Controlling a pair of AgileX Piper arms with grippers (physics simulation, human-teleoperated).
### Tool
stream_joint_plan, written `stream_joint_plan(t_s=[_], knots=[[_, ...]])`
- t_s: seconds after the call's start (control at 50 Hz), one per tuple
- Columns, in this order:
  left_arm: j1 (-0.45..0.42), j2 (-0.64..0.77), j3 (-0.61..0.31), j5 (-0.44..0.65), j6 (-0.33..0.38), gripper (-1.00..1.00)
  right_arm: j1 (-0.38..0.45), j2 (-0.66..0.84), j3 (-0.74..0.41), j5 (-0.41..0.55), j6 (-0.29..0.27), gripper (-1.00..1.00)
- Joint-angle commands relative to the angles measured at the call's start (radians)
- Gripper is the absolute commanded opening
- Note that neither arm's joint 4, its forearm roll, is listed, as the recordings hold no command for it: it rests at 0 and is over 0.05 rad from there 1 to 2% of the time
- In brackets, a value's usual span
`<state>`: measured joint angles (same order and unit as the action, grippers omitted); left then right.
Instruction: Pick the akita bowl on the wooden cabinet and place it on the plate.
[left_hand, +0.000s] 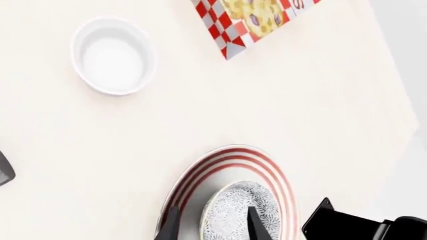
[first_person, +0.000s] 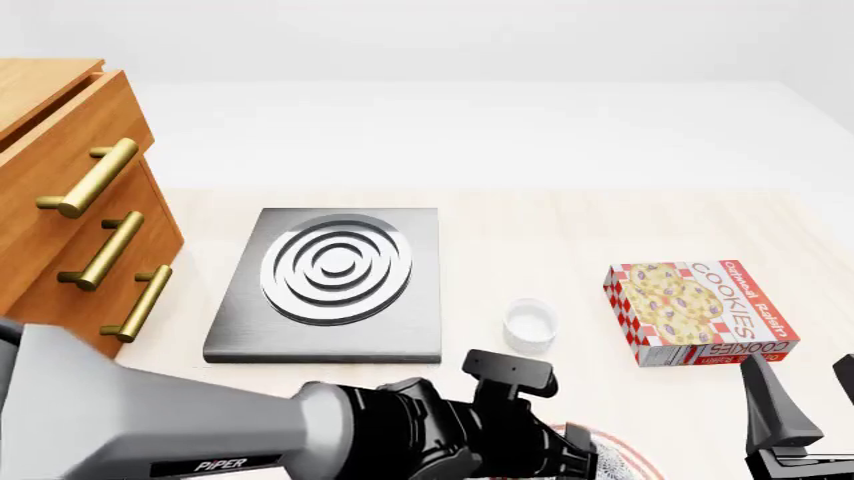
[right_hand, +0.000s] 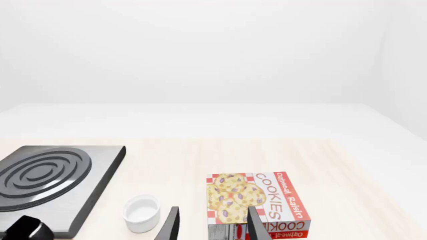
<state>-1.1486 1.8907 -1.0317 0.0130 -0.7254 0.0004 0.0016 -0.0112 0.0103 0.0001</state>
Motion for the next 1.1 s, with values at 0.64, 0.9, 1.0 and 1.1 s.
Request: stream_joint_plan(t_s=[0.64,0.9,1.0,1.1], knots=[[0.184,-0.359,0.115,0.052,0.167,1.0,0.0,0.0,0.0,0.0,0.0,1.0],[0.221,-0.46,0.19,0.033,0.144,1.0,0.0,0.0,0.0,0.0,0.0,1.0],[0.25,-0.516,0.222,0.029,0.134,1.0,0.0,0.0,0.0,0.0,0.0,1.0],[0.283,-0.574,0.257,0.028,0.12,1.0,0.0,0.0,0.0,0.0,0.0,1.0]])
